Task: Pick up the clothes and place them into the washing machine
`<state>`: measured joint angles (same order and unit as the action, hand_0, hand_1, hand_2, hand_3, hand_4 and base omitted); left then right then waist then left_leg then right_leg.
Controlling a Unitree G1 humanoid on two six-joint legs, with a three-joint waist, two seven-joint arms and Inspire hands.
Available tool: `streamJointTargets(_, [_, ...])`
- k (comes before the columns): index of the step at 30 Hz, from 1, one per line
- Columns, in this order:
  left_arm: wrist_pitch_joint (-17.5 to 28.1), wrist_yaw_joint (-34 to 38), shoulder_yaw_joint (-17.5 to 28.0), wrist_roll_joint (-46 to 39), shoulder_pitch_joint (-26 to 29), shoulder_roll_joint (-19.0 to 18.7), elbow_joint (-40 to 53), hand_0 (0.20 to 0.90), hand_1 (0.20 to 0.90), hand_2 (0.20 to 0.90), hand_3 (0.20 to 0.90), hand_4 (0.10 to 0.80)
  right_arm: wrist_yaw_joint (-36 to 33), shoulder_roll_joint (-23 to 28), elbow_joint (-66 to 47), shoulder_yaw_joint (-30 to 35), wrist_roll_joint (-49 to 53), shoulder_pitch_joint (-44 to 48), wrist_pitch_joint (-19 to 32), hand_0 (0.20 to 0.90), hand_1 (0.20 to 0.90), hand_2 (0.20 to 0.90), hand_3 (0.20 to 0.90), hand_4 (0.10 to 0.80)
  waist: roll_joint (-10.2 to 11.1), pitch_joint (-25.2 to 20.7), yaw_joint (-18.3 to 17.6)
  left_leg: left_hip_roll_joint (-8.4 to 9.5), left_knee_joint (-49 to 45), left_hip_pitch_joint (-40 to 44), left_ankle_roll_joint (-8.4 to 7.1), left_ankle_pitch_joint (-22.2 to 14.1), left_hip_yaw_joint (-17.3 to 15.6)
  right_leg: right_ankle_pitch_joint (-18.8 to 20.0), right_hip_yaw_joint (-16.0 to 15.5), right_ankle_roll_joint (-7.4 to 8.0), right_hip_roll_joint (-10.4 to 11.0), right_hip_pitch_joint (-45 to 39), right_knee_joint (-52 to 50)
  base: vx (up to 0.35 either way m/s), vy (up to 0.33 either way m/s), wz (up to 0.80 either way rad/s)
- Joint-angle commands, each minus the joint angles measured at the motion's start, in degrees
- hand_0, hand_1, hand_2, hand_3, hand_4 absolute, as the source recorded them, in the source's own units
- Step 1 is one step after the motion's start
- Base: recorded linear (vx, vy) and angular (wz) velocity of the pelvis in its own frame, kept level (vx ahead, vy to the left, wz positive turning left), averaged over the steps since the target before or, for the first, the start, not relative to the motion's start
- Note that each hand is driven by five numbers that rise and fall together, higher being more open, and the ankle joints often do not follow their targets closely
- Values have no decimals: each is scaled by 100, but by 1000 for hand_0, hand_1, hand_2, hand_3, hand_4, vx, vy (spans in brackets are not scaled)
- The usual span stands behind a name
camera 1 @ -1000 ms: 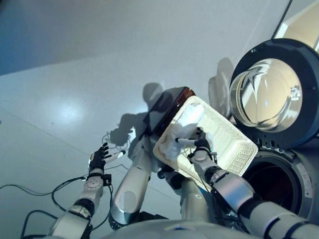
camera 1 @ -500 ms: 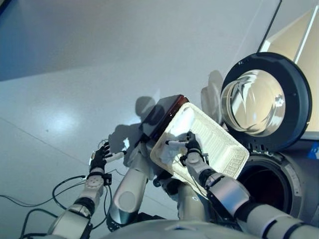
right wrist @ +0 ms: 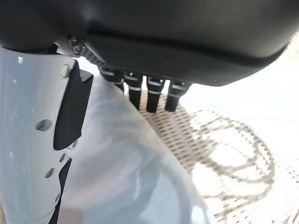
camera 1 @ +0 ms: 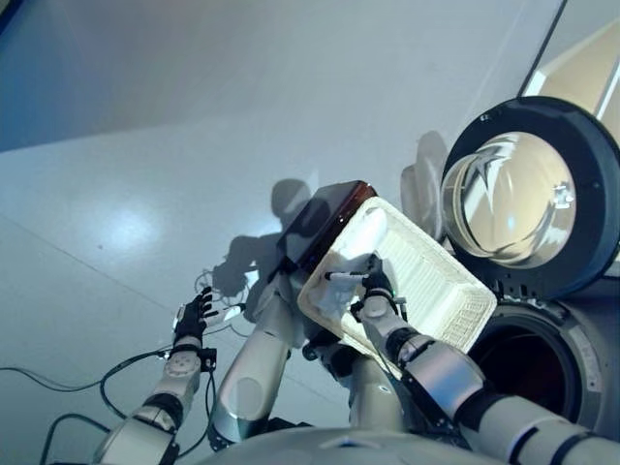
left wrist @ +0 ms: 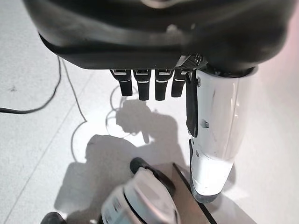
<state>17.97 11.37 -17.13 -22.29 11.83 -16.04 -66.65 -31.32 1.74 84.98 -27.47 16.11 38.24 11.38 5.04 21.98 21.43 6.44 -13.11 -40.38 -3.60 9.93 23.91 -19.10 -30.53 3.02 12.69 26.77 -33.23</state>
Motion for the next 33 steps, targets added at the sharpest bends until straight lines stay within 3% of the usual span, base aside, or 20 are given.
streamJointTargets(1, [163,110,-49,-126,236,-94,60,900,900,900,900,800,44,44,-176,150,-365,553,178,900,900,900,900,800,-293,781,285,574,-1189,-493,238,-916,-366,860,461,96,388,512,-212,-24,88,12])
streamJointTargets(4, [181,128,-34,-177,291,-61,47,900,900,900,900,800,-34,97,-132,157,-445,667,141,900,900,900,900,800,-341,781,295,662,-1711,-812,345,-1127,-442,670,586,56,503,798,-711,-18,80,6])
streamJointTargets(5, [185,140,-79,-198,295,2,93,900,900,900,900,800,-98,167,-55,114,-595,751,52,900,900,900,900,800,-455,781,309,738,-2046,-1018,393,-1262,-454,523,622,4,559,995,-1047,-2,59,8])
streamJointTargets(6, [187,141,-94,-178,281,30,127,900,900,900,900,800,-107,196,1,81,-690,799,-2,494,494,494,494,510,-503,781,317,763,-2180,-1075,400,-1334,-476,424,650,-20,632,1069,-1201,1,65,7])
streamJointTargets(8, [189,133,-120,-143,210,48,216,900,900,900,900,800,-178,225,121,66,-829,918,-86,200,200,200,200,300,-581,781,357,794,-2366,-1136,416,-1409,-501,321,674,-38,723,1097,-1371,9,15,2])
streamJointTargets(13, [197,131,-167,-95,127,76,315,900,900,900,900,800,-202,244,191,100,-898,971,-164,200,200,200,200,300,-710,781,393,853,-2379,-1111,447,-1443,-477,280,661,-2,853,1090,-1469,18,5,-11])
streamJointTargets(24, [205,118,-202,18,-59,83,376,900,900,900,900,800,-233,460,302,279,-959,724,-245,200,200,200,200,300,-831,781,351,796,-1888,-722,457,-1267,-505,434,598,82,887,821,-1236,4,1,17])
streamJointTargets(33, [236,77,-178,247,-290,82,424,900,900,900,900,800,-274,1232,343,743,-952,163,-242,200,200,200,200,300,-775,626,166,648,-1458,-125,442,-1162,-682,636,680,122,793,314,-711,9,-4,-2])
